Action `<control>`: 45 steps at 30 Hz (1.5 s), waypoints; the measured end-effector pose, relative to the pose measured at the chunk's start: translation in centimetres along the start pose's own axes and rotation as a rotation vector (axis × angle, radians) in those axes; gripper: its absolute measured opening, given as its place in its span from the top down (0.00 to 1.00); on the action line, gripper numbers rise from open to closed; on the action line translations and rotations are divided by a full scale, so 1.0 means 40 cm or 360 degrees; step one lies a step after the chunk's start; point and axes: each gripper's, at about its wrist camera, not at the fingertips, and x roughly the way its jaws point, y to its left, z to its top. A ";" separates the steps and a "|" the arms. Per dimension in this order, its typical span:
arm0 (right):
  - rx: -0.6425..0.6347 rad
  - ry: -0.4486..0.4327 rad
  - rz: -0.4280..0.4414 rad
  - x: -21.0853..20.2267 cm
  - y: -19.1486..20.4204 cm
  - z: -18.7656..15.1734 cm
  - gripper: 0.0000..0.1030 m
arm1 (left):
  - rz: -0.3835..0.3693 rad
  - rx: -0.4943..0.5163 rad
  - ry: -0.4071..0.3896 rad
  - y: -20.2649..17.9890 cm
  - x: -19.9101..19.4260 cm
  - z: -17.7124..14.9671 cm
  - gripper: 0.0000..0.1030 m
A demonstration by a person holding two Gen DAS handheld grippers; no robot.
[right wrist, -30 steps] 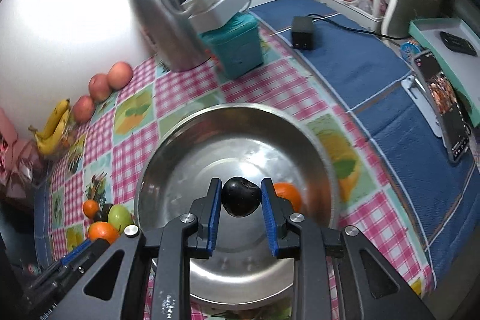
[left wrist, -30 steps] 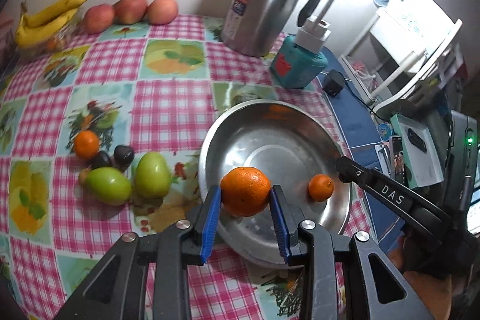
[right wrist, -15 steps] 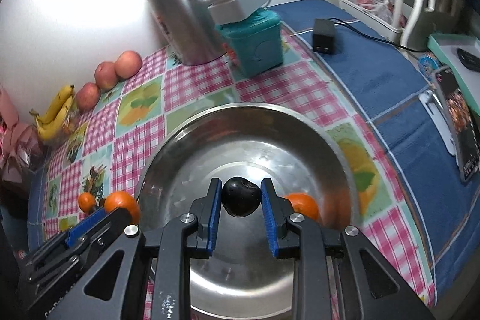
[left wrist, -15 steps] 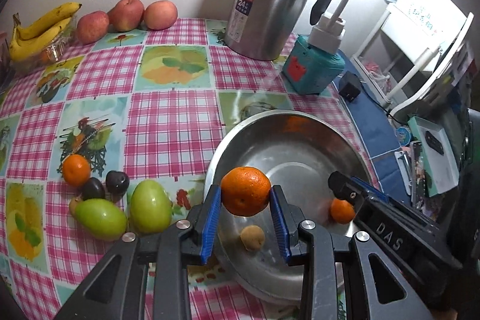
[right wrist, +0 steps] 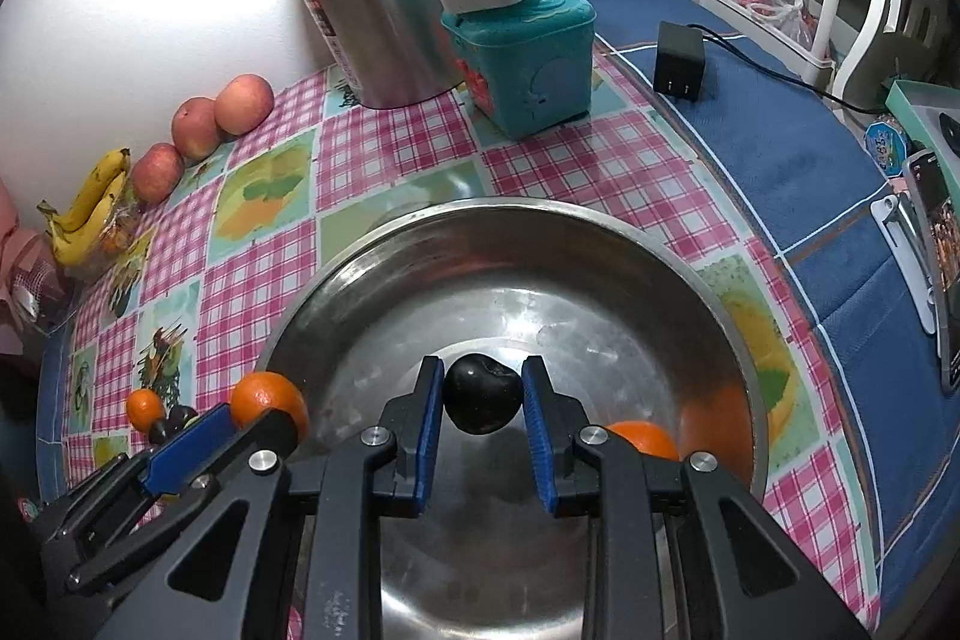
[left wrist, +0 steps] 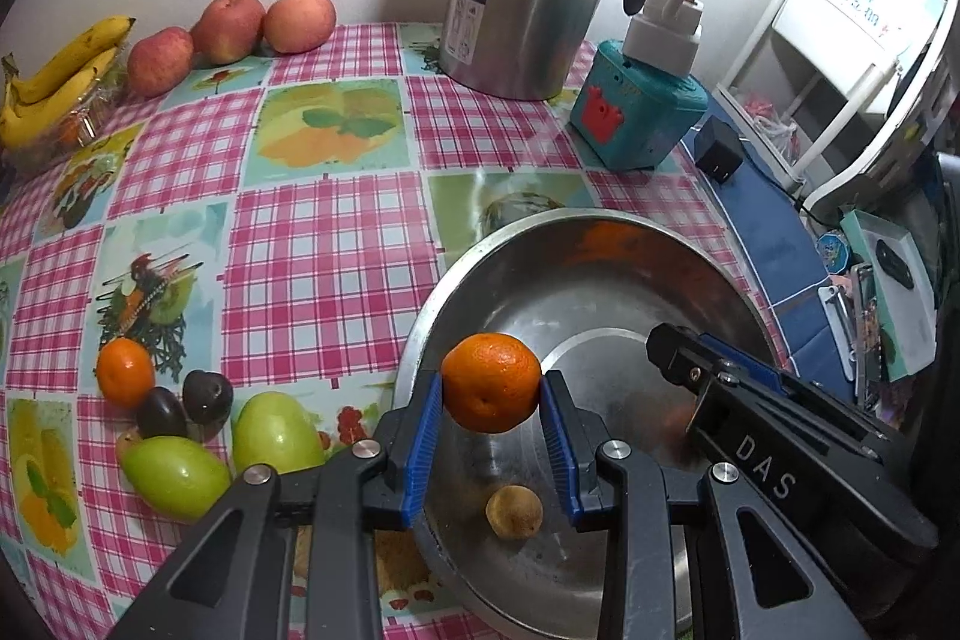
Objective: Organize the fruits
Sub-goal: 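Carry the plum in the right tool over the pan while the left carries the mandarin, then lower and open the right tool to release the plum while the left releases the mandarin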
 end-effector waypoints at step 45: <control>0.0064 0.0054 -0.0074 0.025 -0.024 -0.011 0.61 | 0.0015 0.0005 0.0071 -0.003 0.018 -0.008 0.60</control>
